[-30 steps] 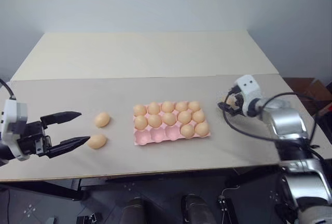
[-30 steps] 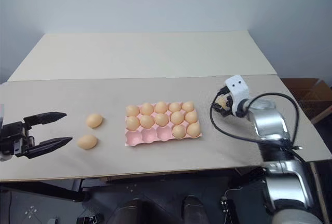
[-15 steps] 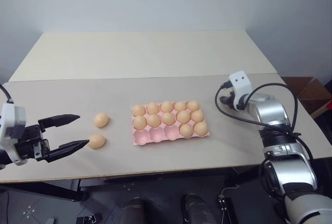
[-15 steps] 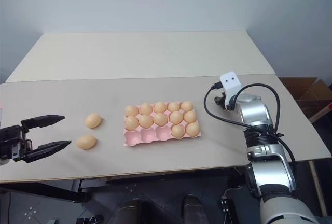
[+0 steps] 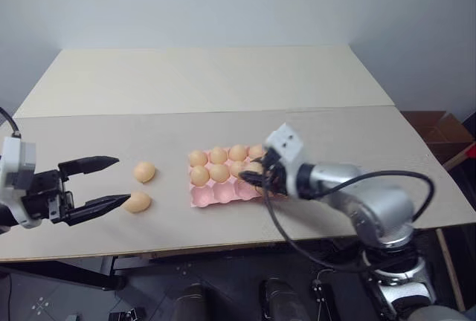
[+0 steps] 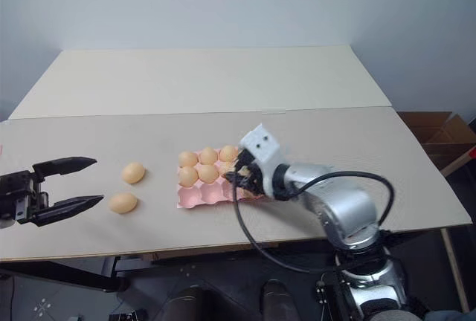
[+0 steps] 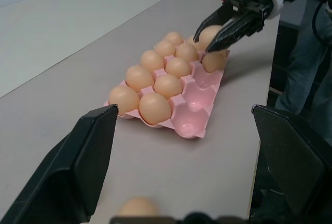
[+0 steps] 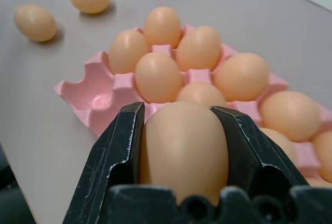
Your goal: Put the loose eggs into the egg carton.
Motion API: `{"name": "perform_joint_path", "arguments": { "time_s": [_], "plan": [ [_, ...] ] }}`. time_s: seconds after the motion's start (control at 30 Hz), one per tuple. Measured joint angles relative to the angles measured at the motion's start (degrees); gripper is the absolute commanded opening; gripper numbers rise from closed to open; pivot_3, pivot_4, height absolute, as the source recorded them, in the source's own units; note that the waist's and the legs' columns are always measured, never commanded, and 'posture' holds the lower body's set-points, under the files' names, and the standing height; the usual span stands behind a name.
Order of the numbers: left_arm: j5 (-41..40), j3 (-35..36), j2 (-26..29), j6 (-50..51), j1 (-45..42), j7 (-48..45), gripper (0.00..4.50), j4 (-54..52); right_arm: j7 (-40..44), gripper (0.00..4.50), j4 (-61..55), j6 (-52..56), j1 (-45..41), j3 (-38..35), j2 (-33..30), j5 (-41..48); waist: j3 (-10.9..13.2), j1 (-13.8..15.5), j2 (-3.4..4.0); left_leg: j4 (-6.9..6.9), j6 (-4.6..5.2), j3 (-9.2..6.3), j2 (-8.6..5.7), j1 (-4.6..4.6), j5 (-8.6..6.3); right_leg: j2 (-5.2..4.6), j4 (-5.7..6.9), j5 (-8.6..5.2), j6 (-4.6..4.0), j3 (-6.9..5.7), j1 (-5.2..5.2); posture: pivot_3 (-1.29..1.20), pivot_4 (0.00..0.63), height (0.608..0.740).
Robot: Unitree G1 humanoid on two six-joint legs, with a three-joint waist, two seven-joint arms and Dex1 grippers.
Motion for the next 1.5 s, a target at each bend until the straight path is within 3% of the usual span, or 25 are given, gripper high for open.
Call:
{"name": "perform_joint_path", "arguments": {
  "time_s": [0.1, 0.2, 0.37, 0.57, 0.67, 0.73, 0.87, 1.0, 1.2, 1.5],
  "plan": [
    [0.0, -0.5, 0.0, 0.0, -0.2, -0.3, 4.5, 0.6, -1.3, 2.14, 1.5, -1.7, 0.0, 3.4, 0.1, -1.5, 0.0, 0.1, 0.0, -0.01, 0.0, 0.0, -0.01, -0.07, 0.0, 0.0, -0.04, -0.01, 0.0, 0.0, -0.03, 0.0, 0.15, 0.74],
    [0.1, -0.5, 0.0, 0.0, -0.2, -0.5, 4.5, 0.7, -1.6, 2.8, 2.9, -3.3, 0.1, 5.8, 0.0, -2.2, 0.0, 0.1, 0.0, -0.01, 0.0, 0.0, -0.01, -0.1, 0.0, 0.0, -0.05, -0.01, 0.0, -0.01, -0.04, 0.0, 0.15, 0.74],
    [0.1, -0.5, 0.1, 0.0, 0.1, -0.9, 4.5, 0.7, -1.1, 4.46, 3.5, -4.0, 0.1, 5.1, -0.9, -1.8, 0.0, 0.1, -0.01, 0.0, 0.0, -0.02, 0.0, -0.07, 0.0, 0.02, -0.03, -0.01, 0.0, -0.01, -0.04, 0.0, 0.15, 0.74],
    [0.1, 0.9, 1.0, 0.0, 1.5, -1.3, 4.5, 1.0, 2.5, 4.46, -2.2, -0.8, -1.9, -5.6, -6.3, 4.0, 0.0, 0.3, -0.01, -0.01, 0.0, -0.01, -0.01, -0.11, 0.0, -0.01, -0.11, -0.01, 0.01, -0.01, -0.03, 0.0, 0.15, 0.74],
    [0.4, 2.3, 1.8, 0.0, 2.7, -2.0, 4.5, 1.6, 7.5, 4.46, -3.8, -1.5, 0.2, -13.1, -13.4, 7.8, 0.0, 0.6, -0.01, -0.02, 0.0, -0.04, -0.04, -0.12, -0.01, -0.03, -0.18, -0.04, 0.01, -0.05, 0.0, 0.0, 0.15, 0.74],
    [1.0, 3.8, 1.8, 0.0, 4.3, -2.2, 4.5, 2.8, 13.1, 4.46, -2.6, -6.9, 6.6, -18.7, -21.8, 8.1, 0.0, 1.0, -0.03, -0.03, 0.03, -0.03, -0.06, -0.11, -0.03, -0.05, -0.25, -0.16, -0.07, -0.04, 0.04, 0.0, 0.15, 0.74],
    [1.4, 5.1, 1.2, 0.0, 5.5, -2.0, 4.5, 3.4, 23.8, 4.46, 4.8, -23.1, 17.9, -26.0, -29.2, 6.0, 0.0, 0.9, -0.06, -0.02, 0.04, 0.0, -0.04, -0.04, -0.03, -0.02, -0.21, -0.38, 0.17, -0.02, 0.09, 0.0, 0.15, 0.74],
    [2.1, 6.0, 0.3, -0.4, 7.9, -1.8, 4.5, 3.4, 33.2, 4.46, 12.7, -36.3, 25.5, -30.9, -32.6, 5.0, 0.0, 0.2, -0.05, -0.04, 0.04, 0.04, 0.0, 0.24, -0.03, 0.02, -0.12, -0.39, 0.19, 0.04, 0.23, 0.0, 0.15, 0.74],
    [6.6, 5.0, -1.0, -1.4, 8.9, 3.1, 4.5, 3.6, 34.9, 4.46, 14.7, -40.8, 26.5, -31.6, -32.7, 5.0, 0.0, 0.3, -0.05, -0.05, 0.03, 0.06, 0.03, 0.48, -0.03, 0.01, -0.08, -0.53, -0.03, 0.09, 0.4, 0.0, 0.15, 0.74],
    [17.2, -11.9, -5.6, -4.9, 3.5, 13.3, 4.5, 3.1, 34.1, 4.46, 11.7, -40.8, 23.9, -30.5, -32.6, 7.2, 0.0, 1.1, -0.05, -0.05, 0.03, 0.07, -0.03, 0.37, -0.04, -0.04, -0.17, -0.32, -0.35, 0.1, 0.42, 0.0, 0.15, 0.74]
  ]
}}
